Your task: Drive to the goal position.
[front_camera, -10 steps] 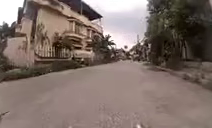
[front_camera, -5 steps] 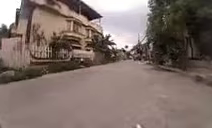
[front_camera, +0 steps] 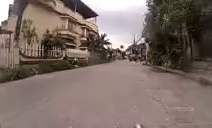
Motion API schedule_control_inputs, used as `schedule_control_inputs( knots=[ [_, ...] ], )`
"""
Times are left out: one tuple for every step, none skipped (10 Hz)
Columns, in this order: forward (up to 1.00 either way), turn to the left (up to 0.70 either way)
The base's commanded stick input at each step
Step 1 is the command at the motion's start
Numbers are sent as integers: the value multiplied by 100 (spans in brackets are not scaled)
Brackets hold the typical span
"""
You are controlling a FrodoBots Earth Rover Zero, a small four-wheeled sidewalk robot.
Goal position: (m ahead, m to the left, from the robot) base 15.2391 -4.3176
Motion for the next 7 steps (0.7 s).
schedule_control_inputs(
  knots=[
    [100, 3],
    [100, 3],
    [100, 3],
    [100, 3],
    [100, 3],
    [100, 3],
    [100, 3]
  ],
)
